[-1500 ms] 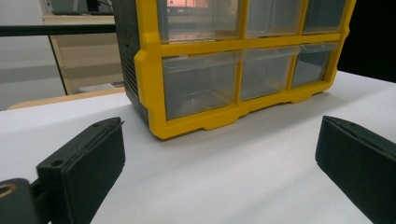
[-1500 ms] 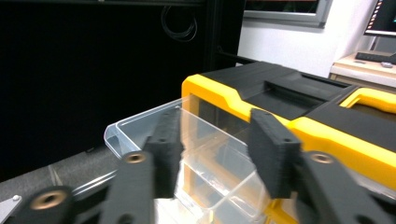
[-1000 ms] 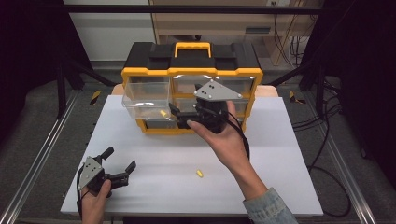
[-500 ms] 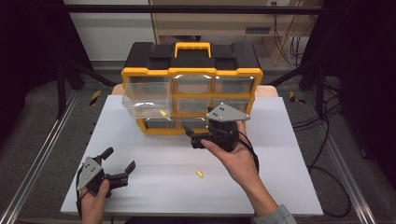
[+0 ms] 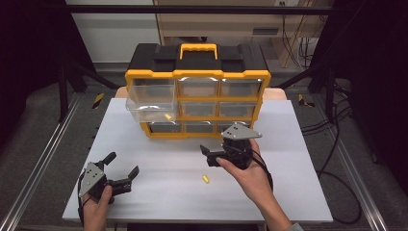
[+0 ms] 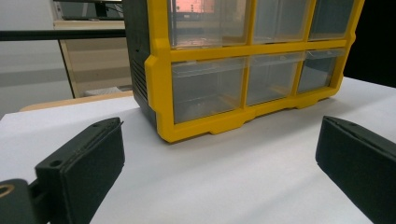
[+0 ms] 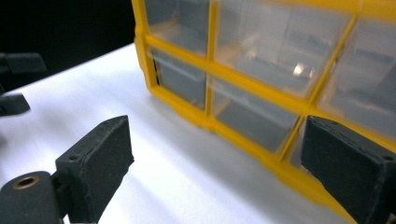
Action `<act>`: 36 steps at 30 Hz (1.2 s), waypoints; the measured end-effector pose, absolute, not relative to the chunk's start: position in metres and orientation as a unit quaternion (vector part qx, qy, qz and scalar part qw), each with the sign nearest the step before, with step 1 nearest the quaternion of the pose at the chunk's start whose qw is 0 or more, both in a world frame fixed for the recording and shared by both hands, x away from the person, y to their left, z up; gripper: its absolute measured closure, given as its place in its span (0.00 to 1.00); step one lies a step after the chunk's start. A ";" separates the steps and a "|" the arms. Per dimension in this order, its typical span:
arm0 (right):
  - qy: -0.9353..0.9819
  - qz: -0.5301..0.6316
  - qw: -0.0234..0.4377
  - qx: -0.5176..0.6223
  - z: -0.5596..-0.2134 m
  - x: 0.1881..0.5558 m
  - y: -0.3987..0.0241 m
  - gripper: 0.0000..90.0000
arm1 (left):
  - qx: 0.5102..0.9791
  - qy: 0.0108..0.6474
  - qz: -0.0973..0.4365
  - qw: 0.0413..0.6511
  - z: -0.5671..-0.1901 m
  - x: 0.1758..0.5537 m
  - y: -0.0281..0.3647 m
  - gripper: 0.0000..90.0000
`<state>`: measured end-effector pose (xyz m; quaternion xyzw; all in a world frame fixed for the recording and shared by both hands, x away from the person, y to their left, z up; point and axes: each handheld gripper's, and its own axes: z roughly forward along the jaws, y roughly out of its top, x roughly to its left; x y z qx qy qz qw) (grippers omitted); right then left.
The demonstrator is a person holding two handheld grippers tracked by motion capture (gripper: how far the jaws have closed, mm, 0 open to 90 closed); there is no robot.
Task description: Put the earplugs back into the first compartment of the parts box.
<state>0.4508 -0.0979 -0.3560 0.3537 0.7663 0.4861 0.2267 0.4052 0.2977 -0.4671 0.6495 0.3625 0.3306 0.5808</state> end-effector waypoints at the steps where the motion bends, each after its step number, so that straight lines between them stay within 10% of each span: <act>1: 0.766 0.486 0.227 0.354 -0.356 0.451 -0.098 0.10 | 0.650 0.362 0.331 0.581 -0.467 0.405 0.298 0.01; 31: 0.814 0.407 0.152 0.386 -0.441 0.432 -0.094 0.13 | 0.650 0.358 0.334 0.581 -0.467 0.405 0.297 0.01; 36: 0.821 0.393 0.142 0.390 -0.450 0.430 -0.092 0.28 | 0.650 0.358 0.334 0.581 -0.467 0.405 0.297 0.01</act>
